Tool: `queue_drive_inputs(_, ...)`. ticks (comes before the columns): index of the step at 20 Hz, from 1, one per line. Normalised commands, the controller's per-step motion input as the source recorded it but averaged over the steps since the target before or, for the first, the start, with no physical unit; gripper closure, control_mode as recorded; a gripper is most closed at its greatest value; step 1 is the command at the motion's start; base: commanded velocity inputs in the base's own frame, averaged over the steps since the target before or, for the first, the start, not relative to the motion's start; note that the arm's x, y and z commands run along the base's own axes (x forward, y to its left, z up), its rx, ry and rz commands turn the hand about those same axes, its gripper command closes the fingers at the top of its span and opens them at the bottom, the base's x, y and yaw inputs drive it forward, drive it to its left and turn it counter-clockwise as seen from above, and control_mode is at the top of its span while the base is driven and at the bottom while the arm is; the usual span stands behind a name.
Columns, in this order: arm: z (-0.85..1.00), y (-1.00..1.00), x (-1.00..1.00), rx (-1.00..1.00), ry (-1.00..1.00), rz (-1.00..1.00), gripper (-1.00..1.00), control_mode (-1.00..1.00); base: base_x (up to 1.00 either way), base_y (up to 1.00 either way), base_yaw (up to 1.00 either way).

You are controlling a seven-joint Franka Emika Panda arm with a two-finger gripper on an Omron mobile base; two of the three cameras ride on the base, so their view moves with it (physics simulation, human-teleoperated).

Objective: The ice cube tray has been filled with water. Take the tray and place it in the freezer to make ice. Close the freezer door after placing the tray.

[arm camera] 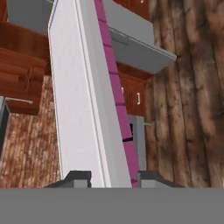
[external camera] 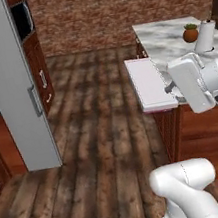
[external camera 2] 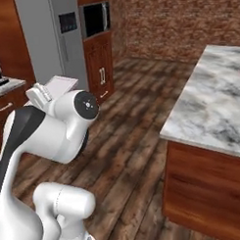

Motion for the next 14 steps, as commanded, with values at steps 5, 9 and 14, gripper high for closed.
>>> queue_drive_inputs(5, 0.00, 0.00, 0.00, 0.00, 0.00, 0.00, 1.00, 1.00, 0.57, 0.60, -0.47)
queue_drive_inputs(9, 0.00, 0.00, 0.00, 0.00, 0.00, 0.00, 1.00, 1.00, 0.81, 0.72, -0.35)
queue_drive_inputs(14, 0.00, 0.00, 0.00, 0.00, 0.00, 0.00, 1.00, 1.00, 0.87, 0.41, -0.15)
